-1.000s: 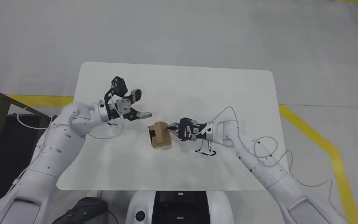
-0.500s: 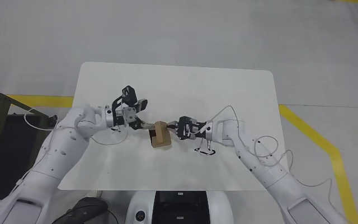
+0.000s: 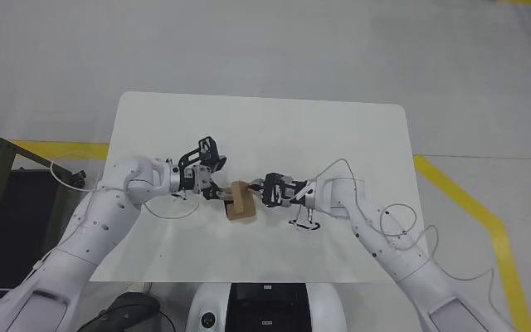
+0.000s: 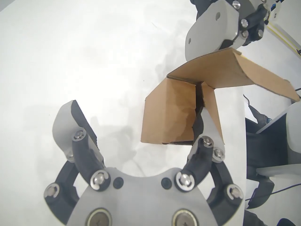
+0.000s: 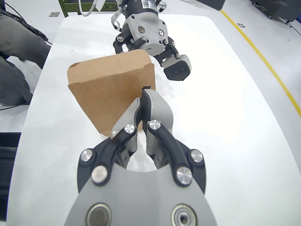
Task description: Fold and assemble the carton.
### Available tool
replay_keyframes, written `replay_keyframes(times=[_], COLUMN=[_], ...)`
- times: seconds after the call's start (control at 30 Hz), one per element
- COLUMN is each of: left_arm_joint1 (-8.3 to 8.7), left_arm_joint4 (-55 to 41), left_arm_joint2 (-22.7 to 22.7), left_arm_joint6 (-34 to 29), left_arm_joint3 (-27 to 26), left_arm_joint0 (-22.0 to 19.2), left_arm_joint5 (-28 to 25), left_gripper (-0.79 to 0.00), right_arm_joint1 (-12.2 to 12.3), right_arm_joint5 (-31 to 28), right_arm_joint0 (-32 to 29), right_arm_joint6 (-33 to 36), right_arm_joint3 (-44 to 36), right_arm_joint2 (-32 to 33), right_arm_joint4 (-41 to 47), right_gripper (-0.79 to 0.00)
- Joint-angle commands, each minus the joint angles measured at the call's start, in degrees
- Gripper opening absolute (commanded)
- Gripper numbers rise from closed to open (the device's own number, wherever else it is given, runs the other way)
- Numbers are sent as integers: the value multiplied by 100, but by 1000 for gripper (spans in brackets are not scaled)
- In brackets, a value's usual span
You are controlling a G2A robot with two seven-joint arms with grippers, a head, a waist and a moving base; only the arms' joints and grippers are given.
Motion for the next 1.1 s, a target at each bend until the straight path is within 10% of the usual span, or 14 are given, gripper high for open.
replay_keyframes(times=[0.0, 1.07], left_arm_joint1=[0, 45], left_arm_joint4=[-5, -52], left_arm_joint2=[-21, -432], left_arm_joint6=[49, 762], left_arm_joint3=[-17, 96], left_arm_joint0=[-3, 215], left_arm_joint5=[-7, -260], left_gripper=[0, 0], right_arm_joint1=[0, -210], right_arm_joint5=[9, 107], right_arm_joint0=[-29, 160], right_arm_joint6=[153, 2119], right_arm_joint3=[-100, -641], right_arm_joint2=[-8, -578], right_arm_joint4=[31, 699], right_gripper=[-745, -776])
